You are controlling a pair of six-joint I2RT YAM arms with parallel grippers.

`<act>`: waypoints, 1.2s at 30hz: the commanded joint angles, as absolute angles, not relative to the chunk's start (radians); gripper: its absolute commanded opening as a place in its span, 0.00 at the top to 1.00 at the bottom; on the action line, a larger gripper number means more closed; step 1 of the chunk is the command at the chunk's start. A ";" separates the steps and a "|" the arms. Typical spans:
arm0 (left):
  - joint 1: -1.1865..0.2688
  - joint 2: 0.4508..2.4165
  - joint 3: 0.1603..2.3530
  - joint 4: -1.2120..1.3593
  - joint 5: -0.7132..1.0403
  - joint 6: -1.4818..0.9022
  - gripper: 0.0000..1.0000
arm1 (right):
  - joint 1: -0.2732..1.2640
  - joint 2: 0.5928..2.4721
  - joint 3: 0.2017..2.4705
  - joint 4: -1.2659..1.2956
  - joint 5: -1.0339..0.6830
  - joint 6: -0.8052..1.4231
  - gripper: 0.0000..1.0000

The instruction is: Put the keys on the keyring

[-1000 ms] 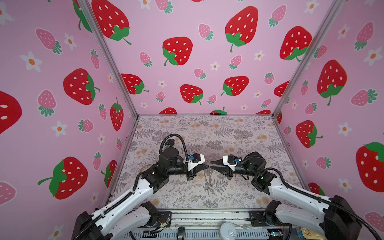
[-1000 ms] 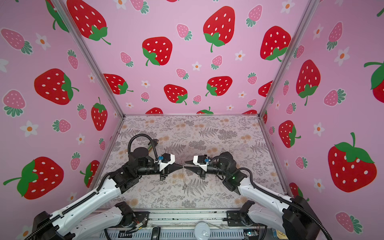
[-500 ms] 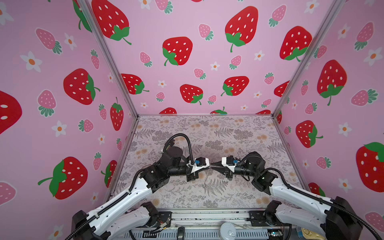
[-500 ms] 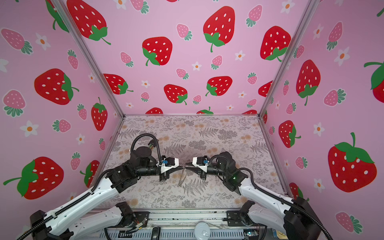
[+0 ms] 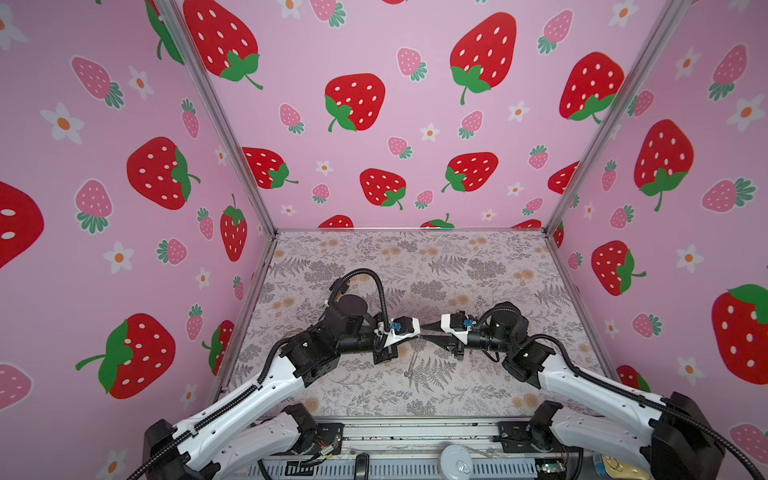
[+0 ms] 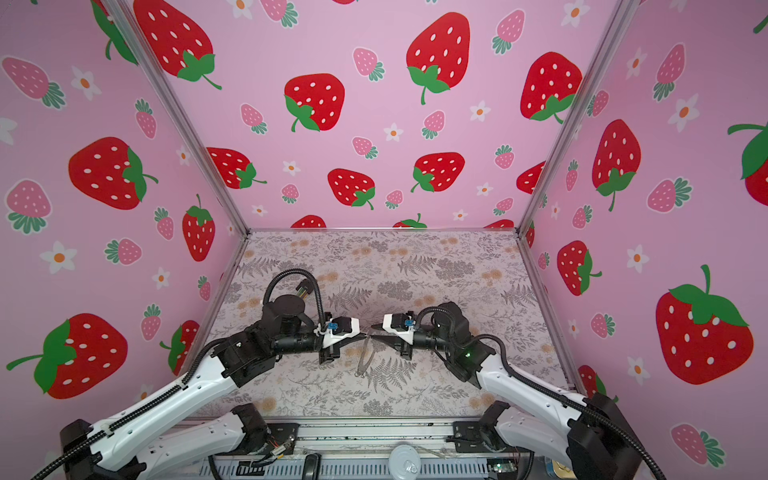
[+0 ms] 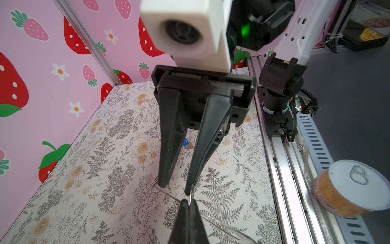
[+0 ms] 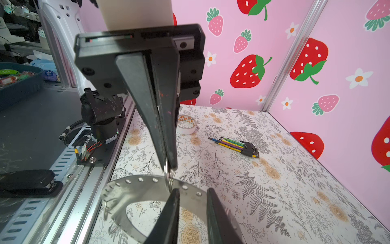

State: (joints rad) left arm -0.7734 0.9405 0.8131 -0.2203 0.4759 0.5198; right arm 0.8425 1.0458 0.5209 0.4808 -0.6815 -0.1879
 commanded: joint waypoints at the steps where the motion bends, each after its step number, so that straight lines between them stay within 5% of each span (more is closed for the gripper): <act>1: -0.773 0.925 0.851 -0.188 0.459 0.540 1.00 | 0.852 1.035 0.551 0.441 -0.693 -0.219 0.76; 28: -0.773 0.940 0.862 -0.181 0.485 0.546 1.00 | 0.867 1.081 0.575 0.502 -0.750 -0.177 0.87; 36: -0.770 0.940 0.854 -0.180 0.484 0.531 0.96 | 0.867 1.072 0.576 0.503 -0.755 -0.179 1.00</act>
